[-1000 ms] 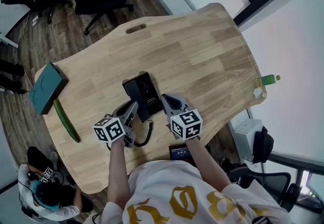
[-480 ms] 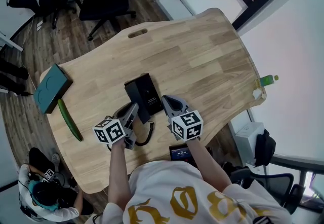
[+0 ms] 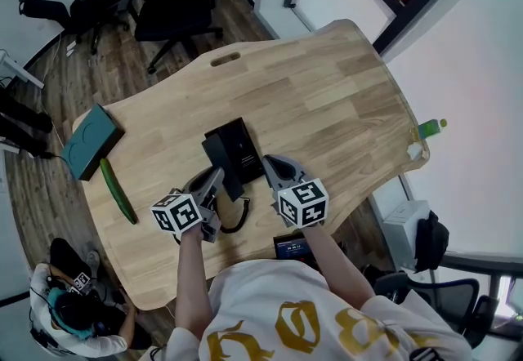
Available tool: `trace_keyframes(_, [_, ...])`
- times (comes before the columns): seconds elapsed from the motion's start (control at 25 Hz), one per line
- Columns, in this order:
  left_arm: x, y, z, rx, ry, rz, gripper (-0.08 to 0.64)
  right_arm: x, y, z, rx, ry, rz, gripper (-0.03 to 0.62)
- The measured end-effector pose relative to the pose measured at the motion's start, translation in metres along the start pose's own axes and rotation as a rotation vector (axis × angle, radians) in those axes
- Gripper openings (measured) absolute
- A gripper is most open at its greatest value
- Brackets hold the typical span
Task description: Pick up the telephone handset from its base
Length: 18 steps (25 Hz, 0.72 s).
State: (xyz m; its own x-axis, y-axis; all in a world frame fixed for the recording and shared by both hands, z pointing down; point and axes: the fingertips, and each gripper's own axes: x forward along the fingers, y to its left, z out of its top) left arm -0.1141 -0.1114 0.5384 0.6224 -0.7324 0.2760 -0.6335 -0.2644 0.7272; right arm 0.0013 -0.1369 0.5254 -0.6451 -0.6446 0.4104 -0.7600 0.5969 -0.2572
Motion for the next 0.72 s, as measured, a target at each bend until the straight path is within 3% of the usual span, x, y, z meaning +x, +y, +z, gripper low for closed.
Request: trace_keyframes(0.72, [-0.031, -0.034, 0.005, -0.089, -0.087, -0.126, 0.071, -0.024, 0.022, 0.013, -0.043, -0.062, 0.004, 0.005])
